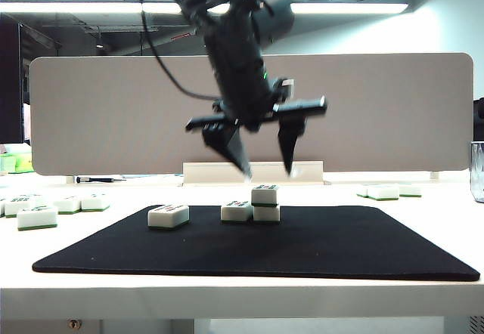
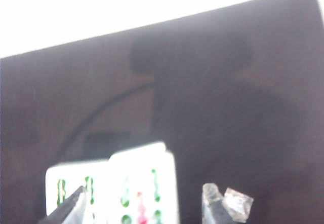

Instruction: Arrange four mahjong tiles into a neat stack, creating two layers of paired tiles.

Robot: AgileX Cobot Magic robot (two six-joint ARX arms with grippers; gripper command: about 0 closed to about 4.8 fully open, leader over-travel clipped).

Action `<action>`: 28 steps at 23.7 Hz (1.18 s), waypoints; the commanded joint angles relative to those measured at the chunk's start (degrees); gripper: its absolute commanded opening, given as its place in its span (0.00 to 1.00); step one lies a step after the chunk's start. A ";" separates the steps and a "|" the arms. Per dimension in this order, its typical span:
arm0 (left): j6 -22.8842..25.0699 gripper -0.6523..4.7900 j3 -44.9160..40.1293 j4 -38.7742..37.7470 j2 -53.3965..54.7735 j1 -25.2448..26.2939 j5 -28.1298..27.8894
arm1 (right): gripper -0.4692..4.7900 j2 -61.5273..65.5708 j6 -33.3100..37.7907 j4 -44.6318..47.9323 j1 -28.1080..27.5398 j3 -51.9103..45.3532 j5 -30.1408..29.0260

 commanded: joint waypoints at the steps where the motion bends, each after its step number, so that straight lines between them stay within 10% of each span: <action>1: 3.06 0.64 5.27 -4.26 -0.35 -0.09 0.15 | 0.09 -0.72 -0.13 0.92 0.07 0.07 0.11; 11: 22.36 0.64 13.40 -29.62 -0.37 4.90 -4.92 | 0.09 -0.72 -0.13 0.92 0.04 0.04 0.15; 15: 40.65 0.64 13.25 -39.82 -0.33 7.39 -4.79 | 0.09 -0.72 -0.13 0.96 0.02 -1.09 0.13; 23: 72.41 0.64 12.81 -38.25 1.27 9.92 8.02 | 0.09 -0.72 -0.13 0.96 0.02 -2.43 0.11; 28: 81.44 0.64 12.79 -37.46 4.17 10.69 9.03 | 0.09 -0.72 -0.13 0.94 0.02 -2.43 0.11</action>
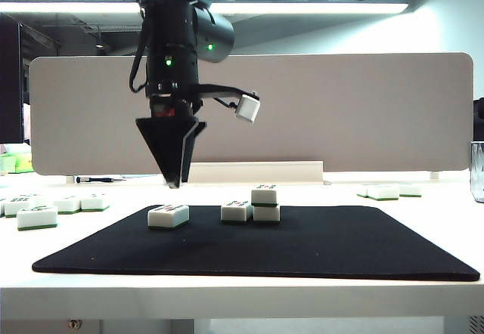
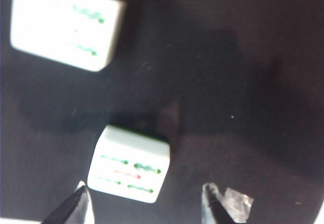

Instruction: Arrange four mahjong tiles into a neat stack, creating two layers of paired tiles.

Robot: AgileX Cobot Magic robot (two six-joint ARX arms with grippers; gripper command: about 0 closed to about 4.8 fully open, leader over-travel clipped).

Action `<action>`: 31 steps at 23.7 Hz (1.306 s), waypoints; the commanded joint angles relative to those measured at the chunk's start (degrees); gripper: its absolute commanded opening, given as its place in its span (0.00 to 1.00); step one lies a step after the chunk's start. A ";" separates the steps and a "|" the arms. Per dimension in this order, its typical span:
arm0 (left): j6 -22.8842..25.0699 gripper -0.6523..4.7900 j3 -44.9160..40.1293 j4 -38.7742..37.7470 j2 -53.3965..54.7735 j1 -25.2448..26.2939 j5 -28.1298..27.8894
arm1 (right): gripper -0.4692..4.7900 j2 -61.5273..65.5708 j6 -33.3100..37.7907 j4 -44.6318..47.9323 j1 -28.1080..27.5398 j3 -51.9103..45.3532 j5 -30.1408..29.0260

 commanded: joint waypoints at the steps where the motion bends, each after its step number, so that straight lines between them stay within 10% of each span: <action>1: 3.82 0.64 0.02 0.52 1.33 0.46 0.42 | 0.09 -0.72 -0.13 0.94 0.04 0.11 0.09; 20: 7.34 0.63 -0.35 3.32 5.35 3.04 2.71 | 0.09 -0.72 -0.11 0.92 0.04 -0.20 0.09; 25: 7.30 0.34 -0.33 4.39 6.12 3.06 2.71 | 0.09 -0.72 -0.13 0.94 0.04 -0.20 0.11; 31: 7.10 0.34 2.32 3.26 3.39 1.66 2.01 | 0.09 -0.72 -0.13 0.98 0.04 -0.20 0.13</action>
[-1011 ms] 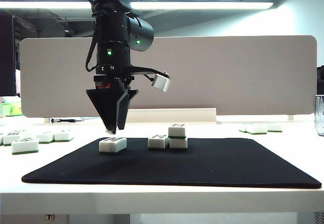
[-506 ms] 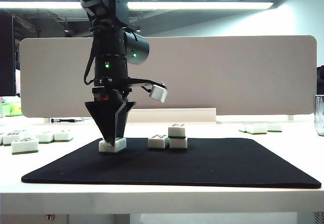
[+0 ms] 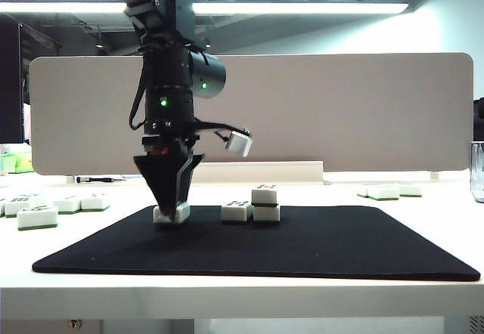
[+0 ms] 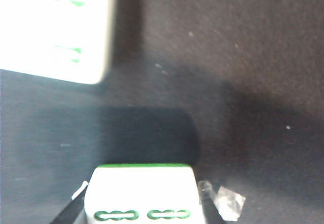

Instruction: Arrange four mahjong tiles into a neat stack, creating two layers of paired tiles.

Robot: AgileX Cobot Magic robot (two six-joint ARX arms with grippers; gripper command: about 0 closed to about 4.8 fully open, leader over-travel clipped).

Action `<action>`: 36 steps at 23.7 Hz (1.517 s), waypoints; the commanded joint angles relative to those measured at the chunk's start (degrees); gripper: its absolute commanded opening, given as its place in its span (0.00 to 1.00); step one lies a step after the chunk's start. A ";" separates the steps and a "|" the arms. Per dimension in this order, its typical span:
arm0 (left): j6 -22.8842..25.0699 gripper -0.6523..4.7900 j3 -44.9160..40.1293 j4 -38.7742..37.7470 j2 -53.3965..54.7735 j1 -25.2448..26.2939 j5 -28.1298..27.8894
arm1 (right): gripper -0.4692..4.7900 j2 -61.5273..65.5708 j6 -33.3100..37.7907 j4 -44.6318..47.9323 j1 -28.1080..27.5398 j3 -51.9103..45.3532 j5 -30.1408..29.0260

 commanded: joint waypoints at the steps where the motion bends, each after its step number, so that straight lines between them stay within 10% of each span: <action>1: -0.09 0.34 2.64 0.31 -2.73 -1.07 -0.37 | 0.09 -0.72 -0.13 0.98 0.04 0.11 0.20; 36: -0.31 0.47 4.04 8.76 -0.96 -5.99 4.37 | 0.09 -0.72 -0.11 0.90 0.04 0.11 1.38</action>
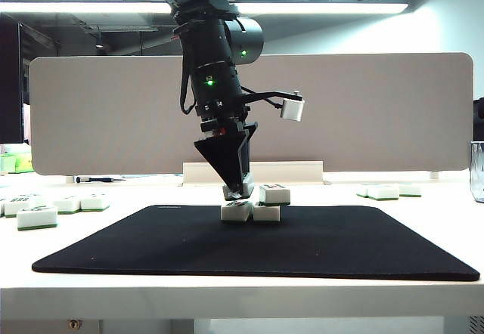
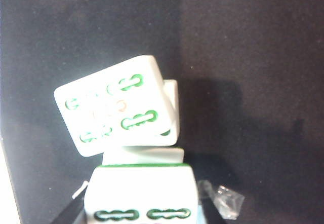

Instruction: Arrange four mahjong tiles into a neat stack, creating two layers of paired tiles.

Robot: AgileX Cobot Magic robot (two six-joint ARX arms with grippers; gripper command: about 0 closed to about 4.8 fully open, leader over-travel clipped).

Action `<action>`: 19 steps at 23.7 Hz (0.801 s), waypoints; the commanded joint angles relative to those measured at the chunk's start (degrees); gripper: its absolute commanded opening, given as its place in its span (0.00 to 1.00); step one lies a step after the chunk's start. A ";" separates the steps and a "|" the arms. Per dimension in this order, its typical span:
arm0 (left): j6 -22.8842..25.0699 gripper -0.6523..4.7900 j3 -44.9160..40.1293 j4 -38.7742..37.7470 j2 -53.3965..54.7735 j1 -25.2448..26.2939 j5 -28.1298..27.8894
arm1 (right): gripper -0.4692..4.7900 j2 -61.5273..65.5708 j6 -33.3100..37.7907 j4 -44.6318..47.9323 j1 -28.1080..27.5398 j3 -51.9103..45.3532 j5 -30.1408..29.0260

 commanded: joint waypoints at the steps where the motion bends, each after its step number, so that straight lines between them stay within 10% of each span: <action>1: -0.22 0.47 0.22 0.11 -0.31 -0.07 0.44 | 0.09 -0.72 -0.09 0.90 0.04 0.11 -0.07; 19: -0.22 0.74 0.22 1.20 0.96 0.04 0.20 | 0.09 -0.72 -0.09 0.87 0.04 0.11 -0.07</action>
